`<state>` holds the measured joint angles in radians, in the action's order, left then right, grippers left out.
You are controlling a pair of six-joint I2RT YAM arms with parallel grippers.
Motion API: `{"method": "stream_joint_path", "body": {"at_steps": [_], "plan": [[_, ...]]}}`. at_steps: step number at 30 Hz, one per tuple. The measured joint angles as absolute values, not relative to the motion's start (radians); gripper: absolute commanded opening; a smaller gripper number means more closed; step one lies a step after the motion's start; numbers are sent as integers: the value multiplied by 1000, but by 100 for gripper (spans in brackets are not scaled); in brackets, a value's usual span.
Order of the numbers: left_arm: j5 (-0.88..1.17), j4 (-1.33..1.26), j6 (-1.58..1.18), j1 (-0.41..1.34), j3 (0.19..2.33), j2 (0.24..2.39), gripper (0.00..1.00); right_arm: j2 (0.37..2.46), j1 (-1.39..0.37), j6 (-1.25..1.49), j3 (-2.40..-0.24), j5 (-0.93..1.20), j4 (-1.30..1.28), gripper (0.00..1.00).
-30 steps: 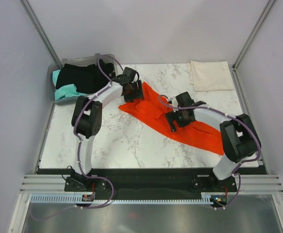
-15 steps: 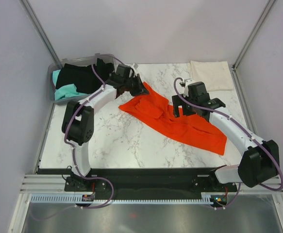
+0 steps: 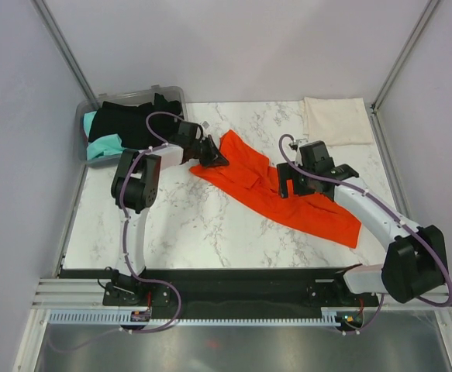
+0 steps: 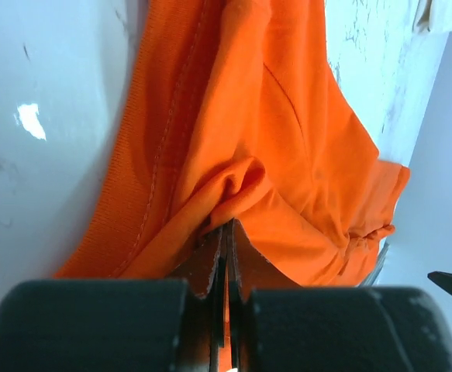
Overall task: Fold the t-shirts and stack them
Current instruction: Fold the tshirt
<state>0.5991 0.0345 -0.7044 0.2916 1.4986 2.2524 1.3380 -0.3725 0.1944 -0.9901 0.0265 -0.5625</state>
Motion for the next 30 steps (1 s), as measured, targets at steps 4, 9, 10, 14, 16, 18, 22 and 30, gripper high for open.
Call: {"method": "stream_joint_path", "body": {"at_steps": [4,9,10,14,16,18,22,30], "plan": [[601,113,-662,282,1578,2286,2,1377,-373,165,-989,-2,-573,98],[599,189,-616,265,1633,2304,4,1460,-371,123,-1009,-27,-604,98],[595,210,-603,264,1649,2308,4,1477,-371,116,-1019,-31,-610,98],[566,285,-548,263,1747,2342,5,1544,-371,94,-1074,-57,-623,98],[554,311,-528,264,1821,2374,5,1576,-371,83,-1099,-70,-626,98],[550,318,-515,264,1885,2404,5,1604,-371,73,-1114,-86,-627,98],[550,327,-509,264,2010,2481,5,1654,-369,55,-1125,-111,-631,98],[550,344,-506,268,2121,2560,25,1703,-350,39,-1127,-115,-644,98]]}}
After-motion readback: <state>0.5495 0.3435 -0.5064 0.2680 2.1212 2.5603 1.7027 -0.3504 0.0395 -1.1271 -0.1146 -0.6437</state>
